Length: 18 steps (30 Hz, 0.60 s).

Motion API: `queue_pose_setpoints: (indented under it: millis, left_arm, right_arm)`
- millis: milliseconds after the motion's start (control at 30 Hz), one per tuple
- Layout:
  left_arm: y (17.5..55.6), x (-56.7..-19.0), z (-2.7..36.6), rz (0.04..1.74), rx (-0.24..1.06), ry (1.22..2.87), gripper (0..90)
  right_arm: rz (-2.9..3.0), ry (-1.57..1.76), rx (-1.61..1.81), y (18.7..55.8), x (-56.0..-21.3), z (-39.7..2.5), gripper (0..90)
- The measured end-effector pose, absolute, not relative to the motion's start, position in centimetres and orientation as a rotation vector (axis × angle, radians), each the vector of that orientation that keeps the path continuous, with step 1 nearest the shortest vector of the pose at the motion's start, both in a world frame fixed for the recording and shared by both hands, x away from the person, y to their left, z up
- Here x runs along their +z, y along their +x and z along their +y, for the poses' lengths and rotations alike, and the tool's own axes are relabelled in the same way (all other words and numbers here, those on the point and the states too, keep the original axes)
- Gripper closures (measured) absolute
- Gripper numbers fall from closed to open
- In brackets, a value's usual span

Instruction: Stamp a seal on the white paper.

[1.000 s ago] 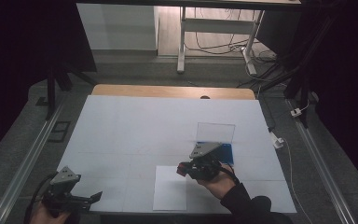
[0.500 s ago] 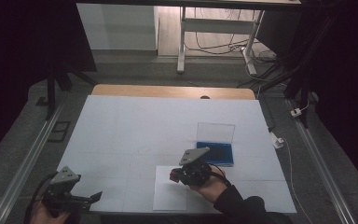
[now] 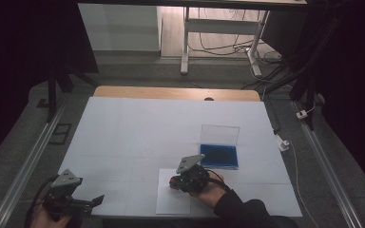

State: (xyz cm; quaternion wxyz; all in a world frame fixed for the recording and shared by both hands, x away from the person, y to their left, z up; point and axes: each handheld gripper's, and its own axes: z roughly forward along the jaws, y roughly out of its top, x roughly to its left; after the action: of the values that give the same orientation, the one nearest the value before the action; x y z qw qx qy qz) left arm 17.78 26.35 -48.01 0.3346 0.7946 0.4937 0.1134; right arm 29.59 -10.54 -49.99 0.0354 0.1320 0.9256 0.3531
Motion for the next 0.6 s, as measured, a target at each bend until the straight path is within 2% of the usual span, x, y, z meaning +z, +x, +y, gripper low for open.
queue_pose_setpoints:
  millis: [600]
  left_arm:
    - [17.86, -48.02, 26.33, 1.290, 0.292, 2.078, 1.1]
  right_arm:
    - [2.834, 0.367, 1.038, 29.10, -50.51, -10.25, 80.8]
